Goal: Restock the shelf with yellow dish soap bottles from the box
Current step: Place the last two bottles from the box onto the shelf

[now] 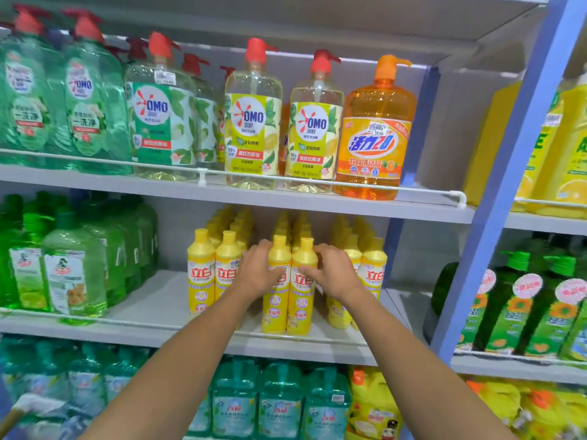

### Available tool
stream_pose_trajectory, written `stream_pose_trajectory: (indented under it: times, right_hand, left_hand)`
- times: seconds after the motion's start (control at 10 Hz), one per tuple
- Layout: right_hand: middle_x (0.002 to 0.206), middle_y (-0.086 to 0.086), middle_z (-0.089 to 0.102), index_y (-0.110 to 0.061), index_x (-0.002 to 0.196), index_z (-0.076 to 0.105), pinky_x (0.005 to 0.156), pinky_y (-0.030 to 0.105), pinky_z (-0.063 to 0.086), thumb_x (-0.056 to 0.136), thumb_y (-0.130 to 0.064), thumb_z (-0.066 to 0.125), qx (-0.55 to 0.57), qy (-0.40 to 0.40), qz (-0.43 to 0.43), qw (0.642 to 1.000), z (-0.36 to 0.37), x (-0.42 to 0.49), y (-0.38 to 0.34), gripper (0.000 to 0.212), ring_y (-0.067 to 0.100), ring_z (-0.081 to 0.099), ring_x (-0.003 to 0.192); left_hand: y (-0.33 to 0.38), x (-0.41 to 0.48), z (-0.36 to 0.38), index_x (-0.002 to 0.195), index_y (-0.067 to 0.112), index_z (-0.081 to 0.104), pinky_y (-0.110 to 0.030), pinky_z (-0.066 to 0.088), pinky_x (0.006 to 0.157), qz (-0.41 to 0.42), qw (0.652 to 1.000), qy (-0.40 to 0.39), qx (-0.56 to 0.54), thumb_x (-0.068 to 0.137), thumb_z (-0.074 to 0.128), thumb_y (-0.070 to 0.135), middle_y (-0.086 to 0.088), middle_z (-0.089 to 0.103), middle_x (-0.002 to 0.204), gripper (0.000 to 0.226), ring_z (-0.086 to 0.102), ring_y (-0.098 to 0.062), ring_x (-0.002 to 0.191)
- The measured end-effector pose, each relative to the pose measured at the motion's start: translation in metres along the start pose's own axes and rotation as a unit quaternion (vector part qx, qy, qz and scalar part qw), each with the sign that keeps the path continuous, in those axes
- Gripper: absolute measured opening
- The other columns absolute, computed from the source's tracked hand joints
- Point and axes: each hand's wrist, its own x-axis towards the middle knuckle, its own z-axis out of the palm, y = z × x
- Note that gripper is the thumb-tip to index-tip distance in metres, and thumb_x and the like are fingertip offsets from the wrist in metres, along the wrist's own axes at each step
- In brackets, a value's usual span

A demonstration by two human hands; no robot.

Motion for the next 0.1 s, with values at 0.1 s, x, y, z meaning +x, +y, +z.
stream_pose_trajectory:
  times: [0.1]
  right_hand:
    - [0.102,0.005,0.067,-0.016,0.114,0.067,0.071,0.028,0.040,0.084,-0.044,0.077,0.034,0.002,0.003,0.999,0.0022,-0.0009,0.0006,0.041,0.022,0.062,0.091]
  left_hand:
    - [-0.0014,0.0008,0.0042,0.114,0.016,0.052,-0.045,0.056,0.083,-0.025,0.999,0.010,-0.026,0.075,0.085,0.034,-0.008,0.064,0.108,0.054,0.063,-0.027,0.099]
